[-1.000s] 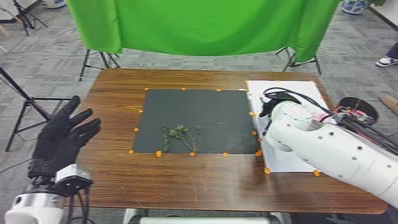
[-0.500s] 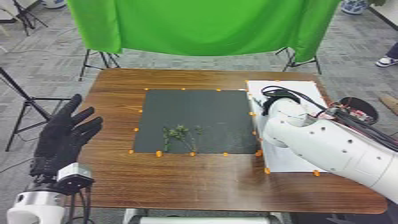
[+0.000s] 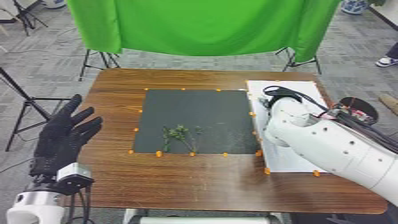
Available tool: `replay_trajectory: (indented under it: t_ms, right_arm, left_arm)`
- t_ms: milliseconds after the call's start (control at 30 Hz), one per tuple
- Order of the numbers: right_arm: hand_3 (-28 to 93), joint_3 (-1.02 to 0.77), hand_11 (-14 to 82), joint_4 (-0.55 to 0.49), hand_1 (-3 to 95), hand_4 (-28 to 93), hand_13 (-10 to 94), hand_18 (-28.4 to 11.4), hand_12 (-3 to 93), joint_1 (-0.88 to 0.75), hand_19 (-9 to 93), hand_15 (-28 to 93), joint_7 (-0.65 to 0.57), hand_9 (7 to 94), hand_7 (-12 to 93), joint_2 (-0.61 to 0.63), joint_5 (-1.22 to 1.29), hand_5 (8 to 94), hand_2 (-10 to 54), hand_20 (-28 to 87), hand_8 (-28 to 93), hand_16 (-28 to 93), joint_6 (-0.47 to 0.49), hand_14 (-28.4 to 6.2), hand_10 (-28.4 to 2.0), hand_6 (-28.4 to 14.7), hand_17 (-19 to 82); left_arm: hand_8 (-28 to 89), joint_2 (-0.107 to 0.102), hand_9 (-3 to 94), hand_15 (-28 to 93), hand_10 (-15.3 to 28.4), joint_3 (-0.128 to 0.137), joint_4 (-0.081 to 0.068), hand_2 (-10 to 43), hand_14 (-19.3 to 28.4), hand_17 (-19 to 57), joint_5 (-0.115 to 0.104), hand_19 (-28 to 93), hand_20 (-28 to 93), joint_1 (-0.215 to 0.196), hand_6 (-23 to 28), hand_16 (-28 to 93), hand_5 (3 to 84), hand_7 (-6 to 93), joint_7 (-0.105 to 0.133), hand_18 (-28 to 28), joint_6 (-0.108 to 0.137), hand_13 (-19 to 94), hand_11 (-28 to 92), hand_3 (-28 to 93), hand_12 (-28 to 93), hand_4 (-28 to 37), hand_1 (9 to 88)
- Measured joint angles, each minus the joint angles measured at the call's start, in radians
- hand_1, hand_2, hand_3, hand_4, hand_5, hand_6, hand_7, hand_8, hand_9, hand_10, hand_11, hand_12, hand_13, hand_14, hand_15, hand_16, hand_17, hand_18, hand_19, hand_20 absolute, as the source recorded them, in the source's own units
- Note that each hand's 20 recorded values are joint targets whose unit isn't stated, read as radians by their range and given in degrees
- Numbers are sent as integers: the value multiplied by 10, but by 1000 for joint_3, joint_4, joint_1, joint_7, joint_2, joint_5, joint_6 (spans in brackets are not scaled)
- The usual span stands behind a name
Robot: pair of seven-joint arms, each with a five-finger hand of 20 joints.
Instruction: Arrange flowers
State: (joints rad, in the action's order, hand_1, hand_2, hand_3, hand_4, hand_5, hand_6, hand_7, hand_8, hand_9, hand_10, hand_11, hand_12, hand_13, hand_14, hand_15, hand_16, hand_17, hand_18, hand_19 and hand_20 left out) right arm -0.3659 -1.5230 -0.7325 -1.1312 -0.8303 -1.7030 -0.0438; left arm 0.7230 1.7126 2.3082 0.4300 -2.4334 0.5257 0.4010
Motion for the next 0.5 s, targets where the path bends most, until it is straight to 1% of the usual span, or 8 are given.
replay_trajectory:
  t_ms: [200,367,433,500]
  right_arm:
    - [723,-14,267,-33,561,-283,800,-117,257,-28,932,578,15,856,266,10,-13,756,-36,38,143,161,-16,-69,-105,-36,551]
    - [726,-39,307,-53,556,-283,809,-125,253,-53,932,598,17,860,279,10,-7,760,-41,118,193,169,-32,-66,-104,-35,552]
    - [733,-29,331,-53,552,-283,811,-128,247,-50,932,616,17,858,289,9,-8,761,-33,177,216,173,-46,-66,-102,-30,551]
    - [741,-1,348,-50,546,-283,814,-131,244,-39,932,625,17,857,299,11,-17,762,-29,208,224,176,-74,-65,-101,-27,551]
  left_arm:
    - [-77,3,260,546,181,1,0,77,269,-73,3,540,-1,1,71,-121,313,81,-11,273,-1,187,237,624,108,-202,305]
    - [-77,9,260,546,180,2,0,78,268,-73,6,540,-2,3,72,-121,314,80,-21,272,-3,187,237,624,108,-202,305]
    - [-77,10,260,546,181,2,0,78,268,-73,6,540,-2,4,72,-121,314,80,-22,272,-3,187,236,624,108,-202,305]
    - [-77,10,260,547,181,1,0,78,269,-73,5,540,-2,5,72,-122,314,80,-22,272,-3,187,237,624,108,-203,305]
